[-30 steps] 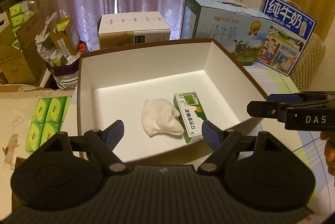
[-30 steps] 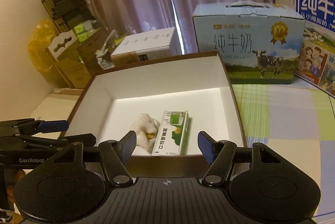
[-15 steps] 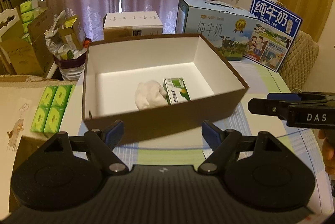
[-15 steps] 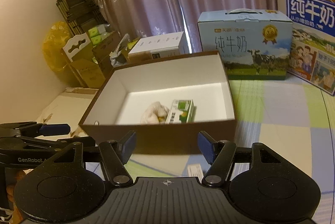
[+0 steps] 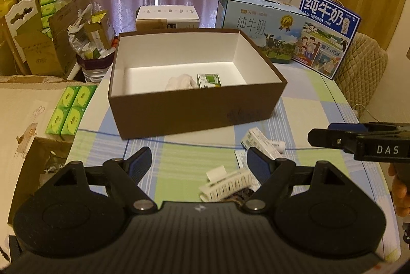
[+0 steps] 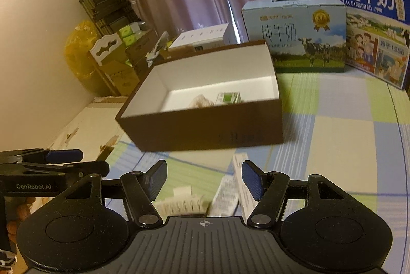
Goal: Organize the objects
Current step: 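Withdraw both tools from the box back toward the table items, then grasp the yellow snack packet with the right gripper while the left grasps the red candy packet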
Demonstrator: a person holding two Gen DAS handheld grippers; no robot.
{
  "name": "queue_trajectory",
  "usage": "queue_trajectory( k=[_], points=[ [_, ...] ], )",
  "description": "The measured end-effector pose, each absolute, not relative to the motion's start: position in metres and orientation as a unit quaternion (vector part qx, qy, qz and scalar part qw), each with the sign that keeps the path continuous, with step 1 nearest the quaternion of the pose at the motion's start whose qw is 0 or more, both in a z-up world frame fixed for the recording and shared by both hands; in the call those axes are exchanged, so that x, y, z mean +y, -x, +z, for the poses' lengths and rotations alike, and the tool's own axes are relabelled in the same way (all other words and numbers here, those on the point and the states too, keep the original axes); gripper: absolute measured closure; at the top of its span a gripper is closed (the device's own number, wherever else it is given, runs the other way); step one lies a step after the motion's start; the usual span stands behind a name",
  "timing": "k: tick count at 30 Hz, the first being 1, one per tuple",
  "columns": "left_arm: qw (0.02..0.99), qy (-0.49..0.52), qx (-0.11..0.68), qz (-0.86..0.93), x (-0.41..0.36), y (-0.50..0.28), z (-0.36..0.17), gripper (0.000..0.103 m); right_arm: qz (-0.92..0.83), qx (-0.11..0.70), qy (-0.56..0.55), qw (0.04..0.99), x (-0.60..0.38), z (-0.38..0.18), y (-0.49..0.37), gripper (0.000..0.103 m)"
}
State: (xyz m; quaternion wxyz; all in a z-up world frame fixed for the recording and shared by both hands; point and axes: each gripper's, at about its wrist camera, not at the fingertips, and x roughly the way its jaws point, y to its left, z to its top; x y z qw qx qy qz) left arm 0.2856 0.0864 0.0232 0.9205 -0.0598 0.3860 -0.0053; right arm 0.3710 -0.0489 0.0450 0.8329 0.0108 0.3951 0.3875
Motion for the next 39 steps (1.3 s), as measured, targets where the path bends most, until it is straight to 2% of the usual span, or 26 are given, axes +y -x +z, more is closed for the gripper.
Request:
queue_trajectory(
  k=[27,39],
  points=[
    [0.895,0.062,0.441,0.019,0.082,-0.221,-0.024,0.024,0.343,0.516,-0.034,0.784,-0.105,-0.034,-0.326,0.041],
    [0.884,0.069,0.461,0.038,0.092,-0.214,-0.042,0.024,0.331,0.567,-0.139,0.742,-0.109,-0.079,-0.327,0.042]
  ],
)
